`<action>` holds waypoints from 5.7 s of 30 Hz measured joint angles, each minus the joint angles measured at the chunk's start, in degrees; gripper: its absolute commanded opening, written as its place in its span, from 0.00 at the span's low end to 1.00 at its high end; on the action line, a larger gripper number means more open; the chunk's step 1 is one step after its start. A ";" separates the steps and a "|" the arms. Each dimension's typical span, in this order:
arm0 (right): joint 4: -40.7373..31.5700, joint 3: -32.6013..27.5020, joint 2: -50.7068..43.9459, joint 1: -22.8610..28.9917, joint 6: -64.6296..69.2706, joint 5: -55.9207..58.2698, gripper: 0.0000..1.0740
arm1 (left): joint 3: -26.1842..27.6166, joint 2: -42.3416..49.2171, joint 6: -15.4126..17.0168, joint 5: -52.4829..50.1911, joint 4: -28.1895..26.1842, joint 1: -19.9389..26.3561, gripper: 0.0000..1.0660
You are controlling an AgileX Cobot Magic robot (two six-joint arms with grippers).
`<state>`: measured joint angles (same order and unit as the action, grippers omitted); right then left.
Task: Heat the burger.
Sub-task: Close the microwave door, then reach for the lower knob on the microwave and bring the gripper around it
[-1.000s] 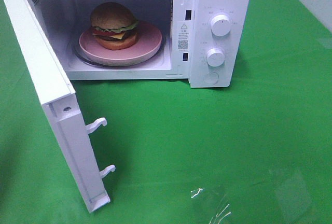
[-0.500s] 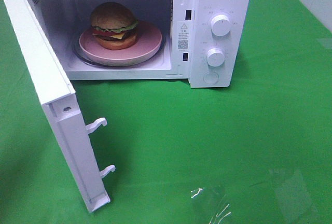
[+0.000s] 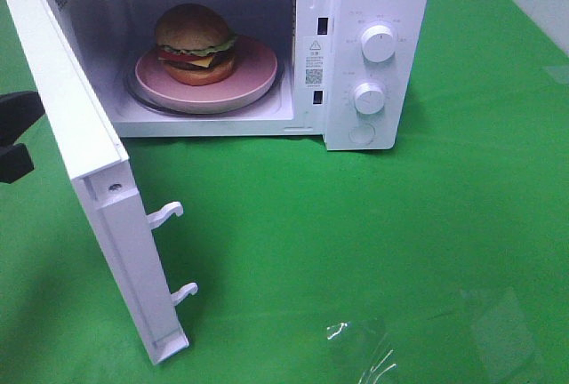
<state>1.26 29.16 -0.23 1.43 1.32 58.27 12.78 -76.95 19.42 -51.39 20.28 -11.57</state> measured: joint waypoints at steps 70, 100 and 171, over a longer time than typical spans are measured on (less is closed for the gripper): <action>0.00 0.00 0.00 0.00 -0.06 -0.06 0.68 | 53.17 -35.07 -26.76 25.55 -37.64 -27.33 0.00; 0.00 -0.06 0.00 0.00 -0.06 -0.06 0.68 | 54.14 -21.83 -26.76 98.26 -39.19 -34.49 0.96; 0.00 -0.06 0.00 0.00 -0.06 -0.06 0.68 | 16.73 69.10 -24.35 111.21 -28.13 4.35 0.94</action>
<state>1.26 29.11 -0.23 1.43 1.26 58.21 29.51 -7.85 -4.93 59.82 -7.85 -7.22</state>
